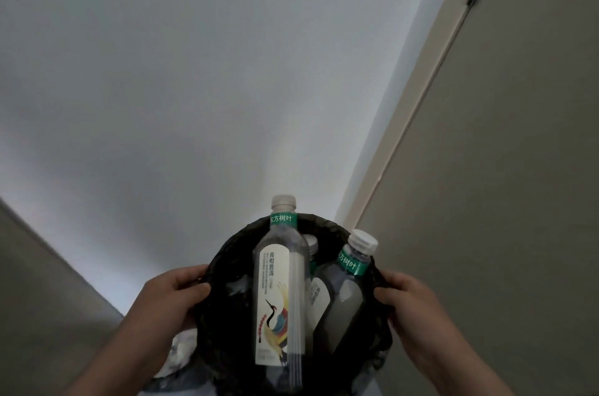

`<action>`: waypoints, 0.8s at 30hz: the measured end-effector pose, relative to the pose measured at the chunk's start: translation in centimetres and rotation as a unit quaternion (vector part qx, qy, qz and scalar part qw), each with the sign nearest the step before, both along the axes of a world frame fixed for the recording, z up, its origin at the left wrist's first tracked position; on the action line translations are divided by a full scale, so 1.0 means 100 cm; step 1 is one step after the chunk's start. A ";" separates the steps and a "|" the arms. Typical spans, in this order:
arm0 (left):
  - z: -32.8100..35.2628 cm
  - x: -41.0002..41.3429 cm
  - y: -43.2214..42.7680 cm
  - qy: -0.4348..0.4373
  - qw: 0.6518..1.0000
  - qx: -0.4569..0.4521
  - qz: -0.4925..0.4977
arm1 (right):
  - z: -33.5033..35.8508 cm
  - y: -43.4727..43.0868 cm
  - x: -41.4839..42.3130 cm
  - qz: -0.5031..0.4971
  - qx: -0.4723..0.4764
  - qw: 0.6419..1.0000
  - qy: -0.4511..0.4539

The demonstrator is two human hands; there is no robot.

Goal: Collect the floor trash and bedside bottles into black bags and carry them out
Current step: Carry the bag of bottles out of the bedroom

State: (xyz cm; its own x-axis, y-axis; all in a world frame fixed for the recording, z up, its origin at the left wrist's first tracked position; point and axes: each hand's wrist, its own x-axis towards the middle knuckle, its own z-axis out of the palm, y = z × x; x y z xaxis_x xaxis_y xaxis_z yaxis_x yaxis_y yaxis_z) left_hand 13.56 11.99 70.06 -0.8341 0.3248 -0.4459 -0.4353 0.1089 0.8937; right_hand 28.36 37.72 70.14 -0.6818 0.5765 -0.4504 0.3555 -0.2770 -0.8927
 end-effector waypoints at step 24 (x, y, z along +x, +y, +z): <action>-0.397 -0.104 0.147 -0.223 0.944 -0.181 0.160 | -0.381 0.155 -0.204 0.200 0.025 0.938 -0.281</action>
State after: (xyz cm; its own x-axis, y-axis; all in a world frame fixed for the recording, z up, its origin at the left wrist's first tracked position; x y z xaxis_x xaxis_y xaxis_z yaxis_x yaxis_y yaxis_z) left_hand 3.15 26.64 30.38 -0.5671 -0.1531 -0.8093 -0.8218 0.1713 0.5434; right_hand 7.99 53.23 32.02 -0.5109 0.3553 -0.7828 0.8405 0.0155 -0.5415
